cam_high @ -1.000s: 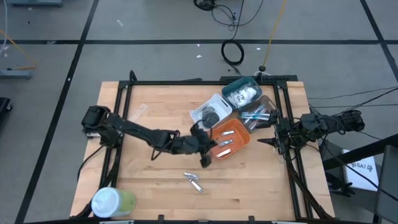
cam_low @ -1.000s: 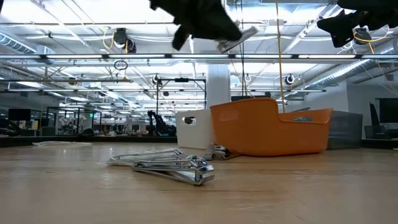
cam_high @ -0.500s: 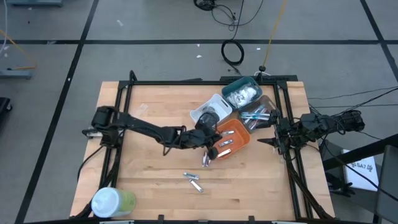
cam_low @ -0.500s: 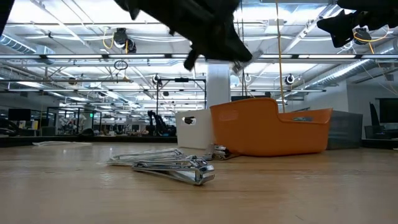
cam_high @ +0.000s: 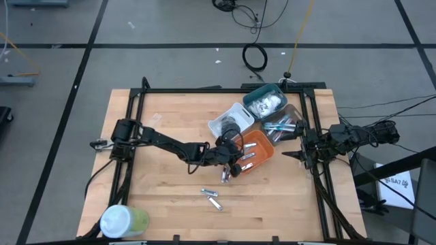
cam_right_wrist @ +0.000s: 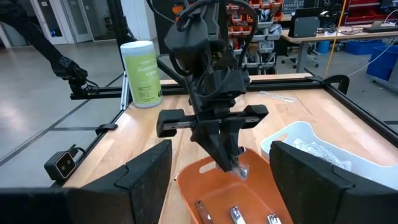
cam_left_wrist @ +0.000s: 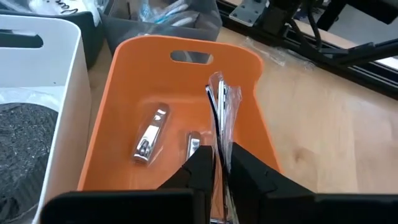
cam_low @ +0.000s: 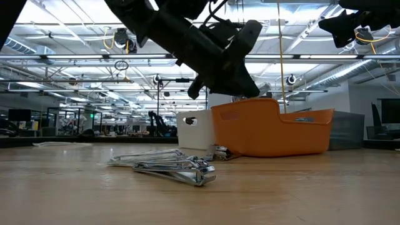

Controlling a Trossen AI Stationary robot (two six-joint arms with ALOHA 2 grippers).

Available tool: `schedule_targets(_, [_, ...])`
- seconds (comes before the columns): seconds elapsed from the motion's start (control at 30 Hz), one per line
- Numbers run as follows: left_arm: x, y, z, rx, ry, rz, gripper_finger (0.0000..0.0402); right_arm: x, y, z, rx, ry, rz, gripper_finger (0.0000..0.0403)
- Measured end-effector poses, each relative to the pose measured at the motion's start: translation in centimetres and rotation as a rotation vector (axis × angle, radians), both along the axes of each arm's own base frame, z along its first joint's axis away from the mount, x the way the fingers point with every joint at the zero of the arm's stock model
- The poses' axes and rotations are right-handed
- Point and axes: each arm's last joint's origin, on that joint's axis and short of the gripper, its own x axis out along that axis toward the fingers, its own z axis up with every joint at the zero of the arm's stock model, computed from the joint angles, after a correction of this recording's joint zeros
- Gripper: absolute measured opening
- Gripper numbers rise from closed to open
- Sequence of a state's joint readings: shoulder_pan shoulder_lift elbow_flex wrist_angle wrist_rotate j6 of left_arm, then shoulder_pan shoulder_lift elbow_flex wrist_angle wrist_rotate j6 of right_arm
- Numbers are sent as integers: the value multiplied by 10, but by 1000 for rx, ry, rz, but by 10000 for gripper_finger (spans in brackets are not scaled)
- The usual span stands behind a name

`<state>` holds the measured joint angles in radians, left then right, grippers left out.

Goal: Pick & Place Travel size toiletries
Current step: Put the silver nail cutter into the orange bin

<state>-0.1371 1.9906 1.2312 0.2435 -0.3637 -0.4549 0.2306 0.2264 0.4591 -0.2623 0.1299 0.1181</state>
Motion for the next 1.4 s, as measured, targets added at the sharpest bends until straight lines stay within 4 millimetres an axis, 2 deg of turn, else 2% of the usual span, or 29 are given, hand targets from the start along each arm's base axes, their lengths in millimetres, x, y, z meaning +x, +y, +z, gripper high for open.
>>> schedule_targets(0.4, [0, 2, -1, -35, 2, -8, 45, 0, 0, 0, 0, 1, 0, 256])
schedule_targets(0.5, [0, 4, -1, -39, 1, -4, 74, 0, 0, 0, 0, 1, 0, 256])
schedule_targets(0.67, [1, 8, -1, -79, -10, 26, 149, 0, 0, 0, 0, 1, 0, 256])
schedule_targets(0.87, [1, 11, 0, -12, 8, -3, 219, 0, 0, 0, 1, 1, 0, 256])
schedule_targets(0.97, [-5, 9, 15, 17, 21, -78, 233, 0, 0, 0, 1, 2, 0, 256])
schedule_targets(1.13, [-31, -9, 54, 35, 101, -204, 228, 0, 0, -1, 0, 5, 0, 256])
schedule_targets(1.23, [-51, -26, 68, -1, 176, -322, 219, 0, 0, -1, -1, 6, 0, 256])
schedule_targets(1.3, [-61, -41, 71, -9, 215, -388, 214, 0, 0, -1, -3, 8, 0, 256])
schedule_targets(1.4, [-69, -61, 65, 4, 263, -415, 205, 0, 0, -1, -7, 6, 1, 256])
